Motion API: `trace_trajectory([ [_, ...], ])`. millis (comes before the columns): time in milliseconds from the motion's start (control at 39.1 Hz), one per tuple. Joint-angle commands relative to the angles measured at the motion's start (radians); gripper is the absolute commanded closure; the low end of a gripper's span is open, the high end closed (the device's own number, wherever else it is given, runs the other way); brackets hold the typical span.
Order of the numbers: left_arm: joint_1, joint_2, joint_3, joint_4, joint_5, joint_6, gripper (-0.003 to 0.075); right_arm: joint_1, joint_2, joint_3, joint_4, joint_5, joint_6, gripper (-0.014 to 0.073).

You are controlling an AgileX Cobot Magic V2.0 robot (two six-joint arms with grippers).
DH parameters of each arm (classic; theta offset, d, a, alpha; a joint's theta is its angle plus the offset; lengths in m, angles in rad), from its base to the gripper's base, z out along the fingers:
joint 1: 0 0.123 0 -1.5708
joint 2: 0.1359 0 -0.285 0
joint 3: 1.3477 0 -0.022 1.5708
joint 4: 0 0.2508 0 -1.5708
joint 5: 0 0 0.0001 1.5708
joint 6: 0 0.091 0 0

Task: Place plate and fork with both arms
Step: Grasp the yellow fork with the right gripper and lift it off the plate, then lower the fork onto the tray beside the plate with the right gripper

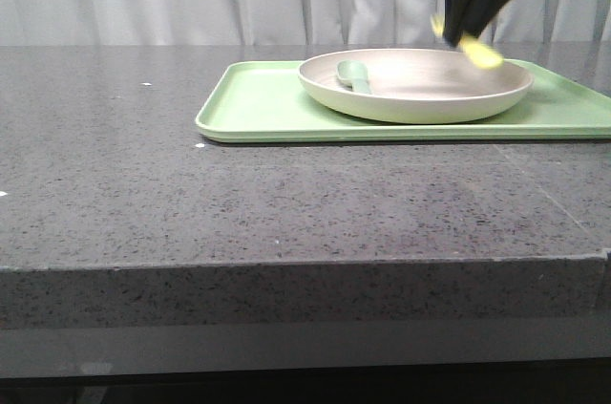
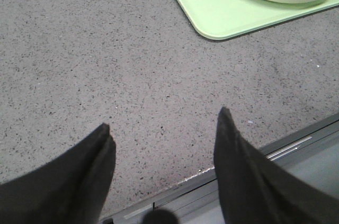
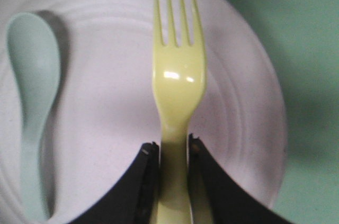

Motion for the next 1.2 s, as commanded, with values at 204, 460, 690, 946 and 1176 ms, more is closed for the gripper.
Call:
trace_trajectory([
  [204, -0.008, 0.007, -0.027, -0.014, -0.056, -0.008, 0.031, -0.006, -0.195, -0.03, -0.148, 0.092, -0.014, 0.0495],
  [460, -0.008, 0.007, -0.027, -0.014, -0.048, -0.008, 0.031, -0.091, -0.195, 0.06, -0.095, 0.092, -0.048, 0.0495],
  [690, -0.008, 0.007, -0.027, -0.014, -0.048, -0.008, 0.031, -0.213, -0.195, 0.205, -0.014, 0.046, -0.099, 0.0495],
  [946, -0.008, 0.007, -0.027, -0.014, -0.048, -0.008, 0.031, -0.256, -0.155, 0.258, 0.029, -0.026, -0.161, 0.0495],
  [1176, -0.008, 0.007, -0.027, -0.014, -0.048, -0.008, 0.031, -0.256, -0.096, 0.258, 0.107, -0.071, -0.199, 0.0495],
])
